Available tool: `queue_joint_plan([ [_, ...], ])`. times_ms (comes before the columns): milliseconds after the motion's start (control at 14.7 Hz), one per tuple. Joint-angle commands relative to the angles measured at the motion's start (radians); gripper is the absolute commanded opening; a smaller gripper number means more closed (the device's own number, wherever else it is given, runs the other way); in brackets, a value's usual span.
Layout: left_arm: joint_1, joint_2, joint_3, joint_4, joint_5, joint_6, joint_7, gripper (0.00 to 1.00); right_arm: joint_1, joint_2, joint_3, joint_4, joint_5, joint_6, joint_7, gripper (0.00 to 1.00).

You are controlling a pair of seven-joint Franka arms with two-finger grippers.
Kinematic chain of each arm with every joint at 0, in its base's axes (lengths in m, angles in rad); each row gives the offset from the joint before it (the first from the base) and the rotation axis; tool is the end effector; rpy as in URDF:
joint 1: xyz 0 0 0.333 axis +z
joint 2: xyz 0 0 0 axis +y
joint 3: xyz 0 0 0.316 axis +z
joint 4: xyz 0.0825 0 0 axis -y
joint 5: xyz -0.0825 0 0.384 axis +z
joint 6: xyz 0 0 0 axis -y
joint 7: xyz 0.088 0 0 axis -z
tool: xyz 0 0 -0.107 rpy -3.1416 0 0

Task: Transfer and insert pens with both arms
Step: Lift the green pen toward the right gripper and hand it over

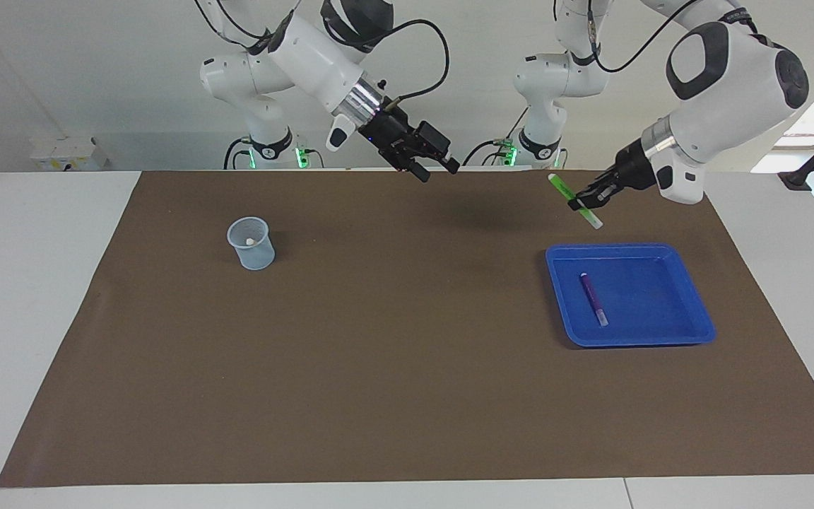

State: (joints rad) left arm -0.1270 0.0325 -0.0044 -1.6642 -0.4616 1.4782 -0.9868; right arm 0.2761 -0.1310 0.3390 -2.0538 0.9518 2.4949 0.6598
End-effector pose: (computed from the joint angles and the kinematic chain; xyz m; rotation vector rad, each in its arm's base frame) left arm 0.5369 -0.1224 0.5682 2.5427 1.1711 -0.6114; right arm 0.4572 0.3271 0.5534 -2.1320 0.7211 0.0074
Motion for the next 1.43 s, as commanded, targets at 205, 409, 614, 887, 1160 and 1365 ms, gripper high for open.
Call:
queue_joint_plan([
  [205,-0.085,-0.106,0.012,-0.204,-0.306,0.051,-0.386,0.00,0.077,0.039,0.005,0.046,0.015,0.075,0.000,1.00],
  [409,-0.126,-0.160,0.007,-0.311,-0.386,0.132,-0.411,0.00,0.086,0.037,0.005,0.046,0.010,0.065,-0.012,1.00],
  [614,-0.146,-0.174,0.007,-0.338,-0.416,0.172,-0.432,0.00,0.086,0.036,0.005,0.047,-0.063,0.019,-0.026,0.76],
  [887,-0.148,-0.175,0.007,-0.344,-0.419,0.177,-0.438,0.00,0.086,0.027,0.005,0.047,-0.134,-0.047,-0.075,0.63],
  [1160,-0.148,-0.175,0.007,-0.342,-0.419,0.180,-0.438,0.00,0.087,0.027,0.005,0.047,-0.134,-0.062,-0.078,0.60],
  [1365,-0.148,-0.175,0.007,-0.342,-0.419,0.182,-0.438,0.00,0.087,0.025,0.006,0.047,-0.134,-0.080,-0.080,0.40],
])
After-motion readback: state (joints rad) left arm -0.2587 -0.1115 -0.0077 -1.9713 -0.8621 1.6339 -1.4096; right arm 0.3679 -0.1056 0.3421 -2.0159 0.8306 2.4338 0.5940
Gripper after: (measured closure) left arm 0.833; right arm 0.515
